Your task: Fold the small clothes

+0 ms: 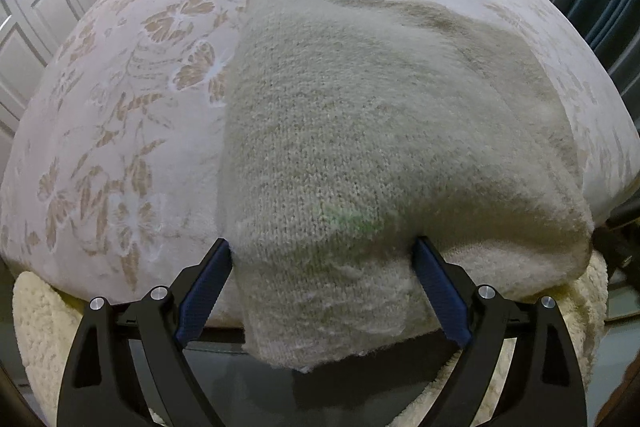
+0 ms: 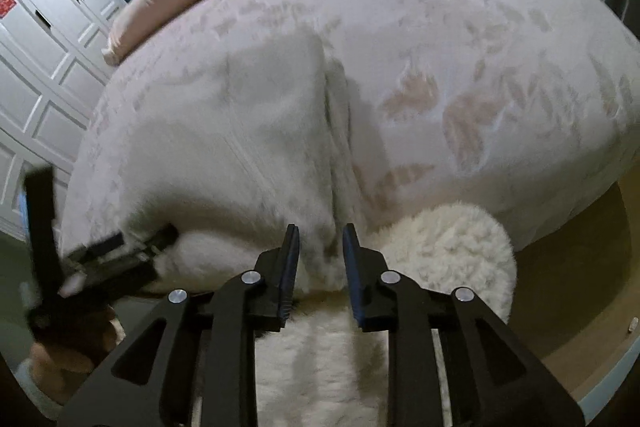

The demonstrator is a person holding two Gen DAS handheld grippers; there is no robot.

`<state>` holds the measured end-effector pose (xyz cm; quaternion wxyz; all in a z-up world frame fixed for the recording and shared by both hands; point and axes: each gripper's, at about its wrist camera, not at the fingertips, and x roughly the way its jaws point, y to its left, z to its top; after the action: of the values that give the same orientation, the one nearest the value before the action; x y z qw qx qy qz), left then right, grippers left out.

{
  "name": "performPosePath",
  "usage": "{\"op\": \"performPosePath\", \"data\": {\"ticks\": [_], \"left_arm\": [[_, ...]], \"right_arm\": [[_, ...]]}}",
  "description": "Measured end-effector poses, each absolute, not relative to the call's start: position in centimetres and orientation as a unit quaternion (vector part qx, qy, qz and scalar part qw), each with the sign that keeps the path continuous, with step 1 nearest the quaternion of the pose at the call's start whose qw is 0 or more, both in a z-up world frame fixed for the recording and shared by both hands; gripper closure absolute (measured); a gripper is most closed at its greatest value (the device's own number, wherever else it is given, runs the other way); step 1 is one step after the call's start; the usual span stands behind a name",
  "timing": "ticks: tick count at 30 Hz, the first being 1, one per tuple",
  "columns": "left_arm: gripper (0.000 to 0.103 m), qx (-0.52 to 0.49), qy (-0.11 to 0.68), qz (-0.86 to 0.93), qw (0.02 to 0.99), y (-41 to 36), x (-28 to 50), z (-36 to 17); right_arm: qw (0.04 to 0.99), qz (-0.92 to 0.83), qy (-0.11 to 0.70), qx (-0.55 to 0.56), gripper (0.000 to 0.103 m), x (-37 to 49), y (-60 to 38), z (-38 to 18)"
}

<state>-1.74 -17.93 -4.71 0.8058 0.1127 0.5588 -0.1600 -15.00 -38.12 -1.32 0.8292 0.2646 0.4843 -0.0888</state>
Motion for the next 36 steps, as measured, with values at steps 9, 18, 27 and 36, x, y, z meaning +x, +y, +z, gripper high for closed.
{"op": "performPosePath", "data": {"ticks": [9,18,27,36], "left_arm": [[0.014,0.083,0.570,-0.145,0.804,-13.6,-2.0,-2.5],[0.014,0.043,0.574,-0.096,0.812,-8.9,-1.3,-1.7],[0.014,0.065,0.546,-0.168,0.818,-15.8,-0.9,-1.1],[0.011,0.127,0.550,-0.144,0.813,-19.0,-1.4,-4.3]], "right_arm": [[0.866,0.010,0.440,0.237,0.081,-7.1,-32.2,2.3],[0.823,0.058,0.545,0.150,0.081,-6.2,-25.8,-5.3],[0.833,-0.069,0.510,0.203,0.083,-9.5,-34.9,-3.1],[0.825,-0.097,0.502,0.241,0.075,-11.7,-37.8,-3.9]]}}
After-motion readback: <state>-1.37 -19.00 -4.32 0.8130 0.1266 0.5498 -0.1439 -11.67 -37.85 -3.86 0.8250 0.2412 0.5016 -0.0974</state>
